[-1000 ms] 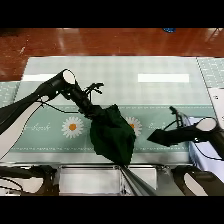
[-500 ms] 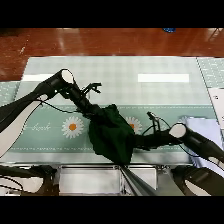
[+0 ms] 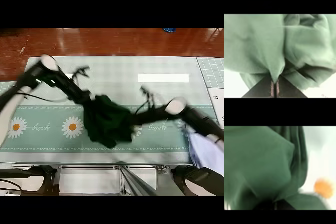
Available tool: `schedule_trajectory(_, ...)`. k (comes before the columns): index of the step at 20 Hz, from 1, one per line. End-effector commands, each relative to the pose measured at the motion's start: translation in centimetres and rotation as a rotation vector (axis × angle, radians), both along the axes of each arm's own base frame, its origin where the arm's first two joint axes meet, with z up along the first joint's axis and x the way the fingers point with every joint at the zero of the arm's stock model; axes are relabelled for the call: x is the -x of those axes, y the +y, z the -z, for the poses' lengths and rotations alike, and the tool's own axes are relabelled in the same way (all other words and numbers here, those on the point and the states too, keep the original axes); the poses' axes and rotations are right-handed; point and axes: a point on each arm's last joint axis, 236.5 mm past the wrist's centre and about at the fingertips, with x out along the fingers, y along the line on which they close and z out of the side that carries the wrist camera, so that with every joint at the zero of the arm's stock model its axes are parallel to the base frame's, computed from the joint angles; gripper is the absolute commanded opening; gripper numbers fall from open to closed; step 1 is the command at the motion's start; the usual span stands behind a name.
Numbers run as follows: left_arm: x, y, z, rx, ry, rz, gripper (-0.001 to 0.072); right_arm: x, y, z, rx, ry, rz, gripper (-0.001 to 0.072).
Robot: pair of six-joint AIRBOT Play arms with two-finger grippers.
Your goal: Fold the shirts.
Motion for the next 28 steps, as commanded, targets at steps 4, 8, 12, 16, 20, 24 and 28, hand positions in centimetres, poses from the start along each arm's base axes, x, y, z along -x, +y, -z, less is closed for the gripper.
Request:
schedule_trajectory(4,-9.0,8.7,-22.5,0.117,-0.595,-0.434,0.0018,-6.9,-10.9,-26.9,0.127,-0.577,0.129,0.0021)
schedule_trajectory(8,-2.4,9.5,-36.0,0.103,-1.022,-0.411,0.0018,-2.8,-12.3,-39.1,0.173,-0.875,0.139,0.0021)
schedule_trajectory(12,4.9,12.3,-41.5,-0.043,-1.262,-0.473,0.0018,3.1,-14.7,-42.5,0.269,-0.984,0.185,0.0022)
schedule_trajectory(16,11.0,12.2,-38.6,-0.115,-1.142,-0.436,0.0018,8.9,-17.5,-40.9,0.377,-0.932,0.229,0.0022)
schedule_trajectory(20,13.2,12.1,-27.4,-0.166,-0.773,-0.405,0.0019,10.5,-19.9,-33.0,0.486,-0.665,0.241,0.0021)
schedule_trajectory(24,12.6,10.8,-14.5,-0.117,-0.487,-0.416,0.0018,6.9,-16.7,-24.7,0.382,-0.485,0.154,0.0021)
schedule_trajectory(28,10.2,11.1,-3.1,-0.116,-0.339,-0.521,0.0018,-0.2,-16.3,-15.5,0.371,-0.354,0.182,0.0020)
